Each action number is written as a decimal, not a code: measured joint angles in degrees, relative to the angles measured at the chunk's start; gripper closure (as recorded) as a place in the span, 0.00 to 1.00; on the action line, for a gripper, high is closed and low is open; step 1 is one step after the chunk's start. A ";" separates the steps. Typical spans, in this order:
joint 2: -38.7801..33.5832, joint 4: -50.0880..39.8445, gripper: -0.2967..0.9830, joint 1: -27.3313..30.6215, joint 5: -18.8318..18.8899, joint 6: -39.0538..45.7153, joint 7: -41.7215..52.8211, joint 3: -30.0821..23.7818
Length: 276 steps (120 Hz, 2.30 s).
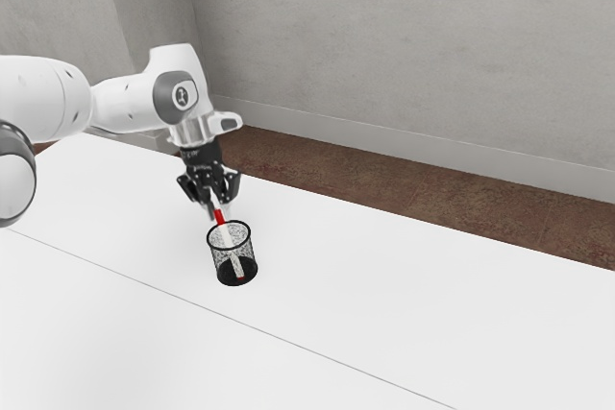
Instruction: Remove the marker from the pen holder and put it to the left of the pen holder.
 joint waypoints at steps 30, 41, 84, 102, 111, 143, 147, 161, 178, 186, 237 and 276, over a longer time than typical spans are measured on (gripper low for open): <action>-0.24 0.11 0.67 0.00 -0.89 -3.40 -0.57 -0.04; -0.64 0.11 0.67 0.00 -1.49 -4.97 -0.67 -0.01; -0.71 0.19 0.75 0.00 -1.86 -6.95 -1.88 0.00; -1.18 0.06 0.79 -0.01 -1.55 -6.06 -3.55 0.04; -2.66 -0.24 0.81 0.00 -1.31 -5.79 -4.41 0.18; -12.24 -3.86 0.83 -0.08 1.80 -4.68 -7.53 0.26; -13.85 -4.48 0.83 -0.13 2.59 -4.45 -7.94 0.25; -18.44 -6.38 0.84 -0.22 4.81 -3.64 -9.23 0.58; -19.43 -8.75 0.84 -0.03 6.92 -2.44 -10.59 2.57; -18.98 -9.80 0.84 0.11 7.83 -1.17 -11.16 3.03; -16.51 -9.06 0.84 0.01 13.62 -4.88 -14.44 3.17; -12.84 -8.28 0.84 0.00 20.47 -16.09 -16.31 3.14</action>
